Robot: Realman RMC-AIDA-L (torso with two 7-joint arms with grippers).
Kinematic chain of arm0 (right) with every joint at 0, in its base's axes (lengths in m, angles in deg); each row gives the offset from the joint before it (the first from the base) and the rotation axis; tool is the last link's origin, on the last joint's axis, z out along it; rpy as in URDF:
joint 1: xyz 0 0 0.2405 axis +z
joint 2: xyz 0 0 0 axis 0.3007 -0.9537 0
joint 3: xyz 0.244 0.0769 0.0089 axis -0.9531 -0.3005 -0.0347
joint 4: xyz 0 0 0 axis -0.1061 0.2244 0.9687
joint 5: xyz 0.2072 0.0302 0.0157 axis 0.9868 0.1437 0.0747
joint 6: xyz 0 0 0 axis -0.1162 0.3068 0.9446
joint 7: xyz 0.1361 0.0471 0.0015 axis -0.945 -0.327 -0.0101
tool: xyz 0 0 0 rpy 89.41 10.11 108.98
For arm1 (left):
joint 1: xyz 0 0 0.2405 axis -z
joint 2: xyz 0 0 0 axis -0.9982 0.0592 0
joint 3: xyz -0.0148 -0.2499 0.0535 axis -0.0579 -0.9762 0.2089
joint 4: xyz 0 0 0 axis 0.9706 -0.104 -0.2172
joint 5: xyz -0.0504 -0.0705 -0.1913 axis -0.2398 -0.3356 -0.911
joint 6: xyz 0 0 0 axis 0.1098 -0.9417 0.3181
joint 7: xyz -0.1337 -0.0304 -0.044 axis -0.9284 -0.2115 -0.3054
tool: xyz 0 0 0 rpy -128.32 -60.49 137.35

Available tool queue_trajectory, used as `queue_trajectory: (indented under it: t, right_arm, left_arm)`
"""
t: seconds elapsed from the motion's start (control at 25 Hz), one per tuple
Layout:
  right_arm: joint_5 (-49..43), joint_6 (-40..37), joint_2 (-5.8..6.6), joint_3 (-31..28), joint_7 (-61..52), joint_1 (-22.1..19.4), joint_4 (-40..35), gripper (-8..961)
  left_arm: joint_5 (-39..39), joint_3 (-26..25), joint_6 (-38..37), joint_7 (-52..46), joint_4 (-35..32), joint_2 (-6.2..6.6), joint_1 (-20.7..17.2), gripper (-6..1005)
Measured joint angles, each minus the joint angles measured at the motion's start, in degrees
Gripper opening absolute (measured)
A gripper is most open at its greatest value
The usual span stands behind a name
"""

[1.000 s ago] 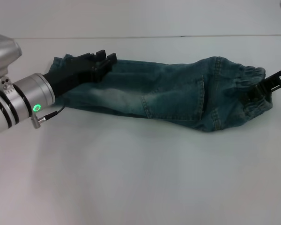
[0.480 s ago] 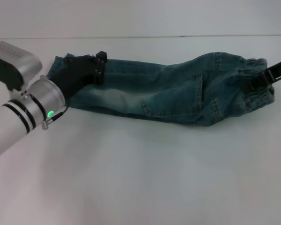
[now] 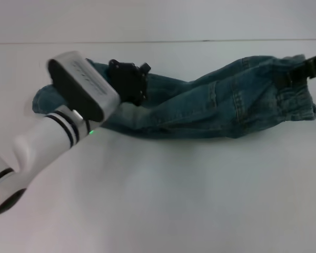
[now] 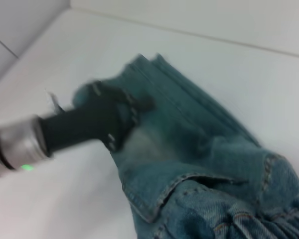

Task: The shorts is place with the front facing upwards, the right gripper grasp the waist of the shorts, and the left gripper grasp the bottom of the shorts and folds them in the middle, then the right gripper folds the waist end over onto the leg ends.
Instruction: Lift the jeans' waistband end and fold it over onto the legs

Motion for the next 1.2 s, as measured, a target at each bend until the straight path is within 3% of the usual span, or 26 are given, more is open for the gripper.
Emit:
queue_trajectory:
  t: [0.16,0.52,0.76,0.96,1.2]
  right_arm:
    - [2.10,-2.97,0.37,-2.62,-1.06,-0.40,-2.35,121]
    - [5.98,-6.07,1.36,-6.02,-2.46,-1.08,-6.15,122]
    - [6.25,-6.06,1.50,-5.90,-2.64,-0.86,-6.44,122]
    - [6.26,-6.04,1.51,-5.92,-2.69,-0.56,-7.14,121]
    - [6.41,-6.42,1.49,-5.98,-2.82,-0.30,-9.47,122]
  left_arm:
    - [0.47,-2.07,1.85,5.13,2.72,0.00,1.06,0]
    - [0.72,-1.90,4.32,5.54,3.70,0.00,1.34,0]
    - [1.96,-2.36,2.96,4.52,7.94,0.00,2.82,1]
    - [4.65,-2.61,-3.04,-0.52,10.17,0.00,3.36,1]
    - [9.87,-2.50,-3.04,-7.34,10.00,0.00,4.32,1]
